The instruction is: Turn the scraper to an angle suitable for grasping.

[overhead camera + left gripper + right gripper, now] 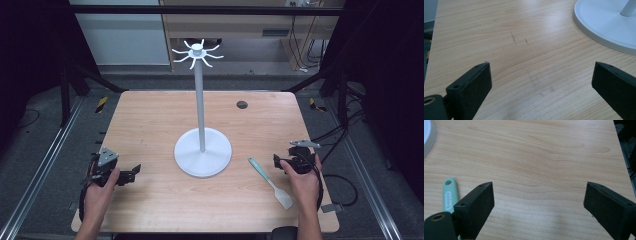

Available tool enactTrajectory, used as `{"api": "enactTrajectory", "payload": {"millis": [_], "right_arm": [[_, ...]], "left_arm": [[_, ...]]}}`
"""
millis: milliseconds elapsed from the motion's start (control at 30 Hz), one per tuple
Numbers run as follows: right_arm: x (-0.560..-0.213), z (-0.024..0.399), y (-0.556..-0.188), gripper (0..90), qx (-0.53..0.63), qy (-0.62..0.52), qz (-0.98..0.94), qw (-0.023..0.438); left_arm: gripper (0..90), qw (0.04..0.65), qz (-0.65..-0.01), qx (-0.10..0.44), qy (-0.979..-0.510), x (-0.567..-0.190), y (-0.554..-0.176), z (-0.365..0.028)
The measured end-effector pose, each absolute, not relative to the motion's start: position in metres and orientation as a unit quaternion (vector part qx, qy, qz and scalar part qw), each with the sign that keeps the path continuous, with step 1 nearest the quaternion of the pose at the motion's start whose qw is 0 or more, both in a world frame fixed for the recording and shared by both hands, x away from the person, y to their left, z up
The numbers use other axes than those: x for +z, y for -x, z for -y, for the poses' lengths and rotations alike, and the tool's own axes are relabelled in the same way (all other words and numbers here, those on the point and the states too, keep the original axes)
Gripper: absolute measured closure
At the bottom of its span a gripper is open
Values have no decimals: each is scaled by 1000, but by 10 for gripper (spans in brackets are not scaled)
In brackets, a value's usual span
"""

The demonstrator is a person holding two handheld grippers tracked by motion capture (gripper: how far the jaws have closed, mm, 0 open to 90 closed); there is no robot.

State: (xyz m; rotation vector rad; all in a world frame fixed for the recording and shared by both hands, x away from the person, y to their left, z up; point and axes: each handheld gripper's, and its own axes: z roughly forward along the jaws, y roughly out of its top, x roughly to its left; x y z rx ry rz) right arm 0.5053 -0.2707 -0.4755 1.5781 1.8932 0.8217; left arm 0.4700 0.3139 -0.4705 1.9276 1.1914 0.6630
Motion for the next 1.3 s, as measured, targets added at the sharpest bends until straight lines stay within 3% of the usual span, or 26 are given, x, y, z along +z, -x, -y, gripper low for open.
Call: {"api": "enactTrajectory", "payload": {"millis": [167,200,300,367,400,533,700,1100,1300], "right_arm": [[-472,260,-505,224,296,-577,-709,279],[-470,255,-505,314,294,-572,-713,278],[-469,248,-505,365,294,-559,-724,278],[-466,236,-504,472,293,-545,-735,276],[-466,236,-504,472,293,-545,-735,276],[-464,221,-506,624,285,-527,-756,262],[-459,207,-506,750,283,-512,-771,251],[-436,187,-528,900,277,-483,-792,251],[-440,186,-535,900,261,-490,-798,233]], "left_arm": [[24,381,-466,259,-755,-471,-470,-312],[24,381,-466,260,-755,-471,-470,-312],[25,380,-463,260,-758,-471,-470,-312],[25,378,-462,260,-759,-470,-471,-312],[25,378,-462,260,-759,-471,-471,-312],[25,375,-461,258,-762,-471,-471,-312],[26,376,-461,259,-761,-471,-471,-312],[29,373,-460,261,-762,-470,-469,-314],[29,375,-462,262,-760,-469,-468,-316]]}}
